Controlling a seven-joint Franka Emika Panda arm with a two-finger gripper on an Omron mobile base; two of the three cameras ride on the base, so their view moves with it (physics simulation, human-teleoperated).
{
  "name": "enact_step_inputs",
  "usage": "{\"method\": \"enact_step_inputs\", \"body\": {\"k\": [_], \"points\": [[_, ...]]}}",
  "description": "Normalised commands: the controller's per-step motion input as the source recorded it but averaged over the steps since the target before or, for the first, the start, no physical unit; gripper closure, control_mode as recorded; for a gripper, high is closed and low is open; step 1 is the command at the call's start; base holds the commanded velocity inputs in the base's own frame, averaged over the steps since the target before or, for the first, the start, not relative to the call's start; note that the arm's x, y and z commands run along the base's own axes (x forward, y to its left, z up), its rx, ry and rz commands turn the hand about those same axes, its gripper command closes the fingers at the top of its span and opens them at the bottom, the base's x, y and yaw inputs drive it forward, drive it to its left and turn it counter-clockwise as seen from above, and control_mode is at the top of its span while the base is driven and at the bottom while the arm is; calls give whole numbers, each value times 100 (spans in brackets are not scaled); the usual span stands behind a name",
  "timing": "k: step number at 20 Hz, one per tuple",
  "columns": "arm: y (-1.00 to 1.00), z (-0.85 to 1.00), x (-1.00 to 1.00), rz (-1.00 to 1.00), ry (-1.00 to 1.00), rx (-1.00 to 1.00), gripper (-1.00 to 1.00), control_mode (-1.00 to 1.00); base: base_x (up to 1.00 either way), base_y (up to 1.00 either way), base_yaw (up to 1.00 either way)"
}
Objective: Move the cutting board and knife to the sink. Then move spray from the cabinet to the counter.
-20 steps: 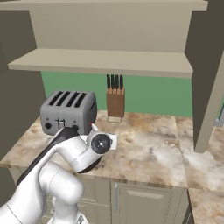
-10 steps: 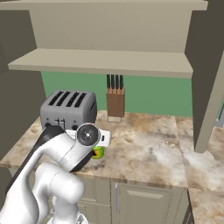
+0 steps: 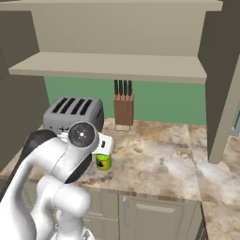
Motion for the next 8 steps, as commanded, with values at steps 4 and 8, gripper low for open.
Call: {"method": "enact_step_inputs", "body": {"k": [4, 8], "points": [[17, 19, -41, -10, 0, -1, -100, -100, 0, 0, 0], [27, 1, -42, -10, 0, -5, -100, -100, 0, 0, 0]]}}
